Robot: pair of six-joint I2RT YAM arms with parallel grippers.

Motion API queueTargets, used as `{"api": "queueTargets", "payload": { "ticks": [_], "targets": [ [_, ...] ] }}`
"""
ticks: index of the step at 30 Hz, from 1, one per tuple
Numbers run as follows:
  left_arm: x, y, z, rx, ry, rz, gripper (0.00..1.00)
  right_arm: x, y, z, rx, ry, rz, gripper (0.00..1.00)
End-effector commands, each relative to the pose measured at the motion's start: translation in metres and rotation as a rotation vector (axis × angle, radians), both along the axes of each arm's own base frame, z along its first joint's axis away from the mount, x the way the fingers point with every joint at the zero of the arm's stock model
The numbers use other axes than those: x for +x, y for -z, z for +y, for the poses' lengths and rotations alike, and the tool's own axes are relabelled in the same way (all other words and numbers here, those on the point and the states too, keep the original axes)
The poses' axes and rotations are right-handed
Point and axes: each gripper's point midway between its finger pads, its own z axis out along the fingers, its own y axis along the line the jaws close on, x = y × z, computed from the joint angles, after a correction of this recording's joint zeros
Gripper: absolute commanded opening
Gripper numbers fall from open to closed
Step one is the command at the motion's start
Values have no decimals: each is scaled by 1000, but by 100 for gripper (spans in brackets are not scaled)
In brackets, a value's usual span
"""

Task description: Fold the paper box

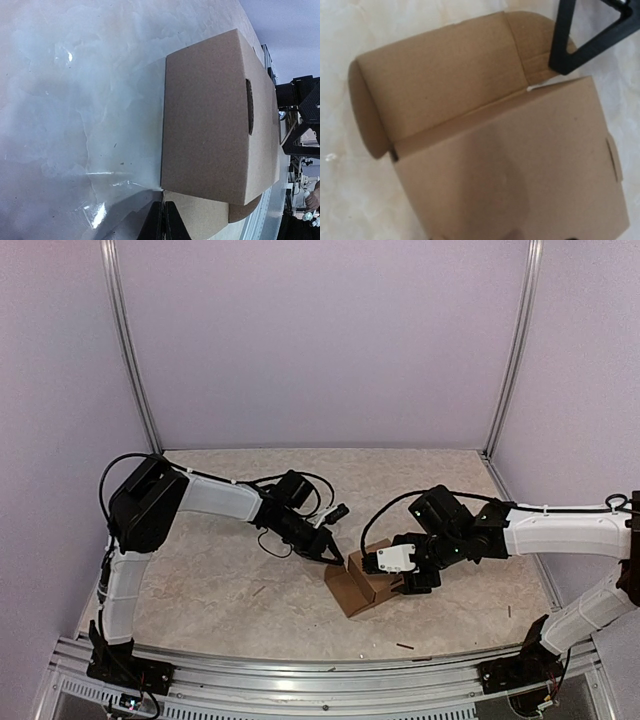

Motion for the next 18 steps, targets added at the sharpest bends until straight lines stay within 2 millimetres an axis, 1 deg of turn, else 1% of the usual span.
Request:
{"api": "queueTargets", "payload": {
  "ticks": [1,5,6,7,10,14,18],
  "targets": [
    [-1,2,-2,-33,30,1,3,-1,0,-1,10,3,10,71],
    [-5,-6,0,-85,29,-38,0,-1,0,-1,12,3,15,71],
    [-5,-13,-1,-97,27,-69,0,-1,1,0,11,1,17,71],
    [-7,-14,0,-96,25,-98,0,-1,0,0,13,-1,16,71],
    [-7,-26,1,-86,22,-206,0,0,0,0,14,0,16,71],
    [-12,-26,0,-49,61,-334,0,0,-5,4,29,1,26,71],
    [-18,-25,0,-49,75,-353,0,0,-12,7,45,2,37,71]
  ]
}}
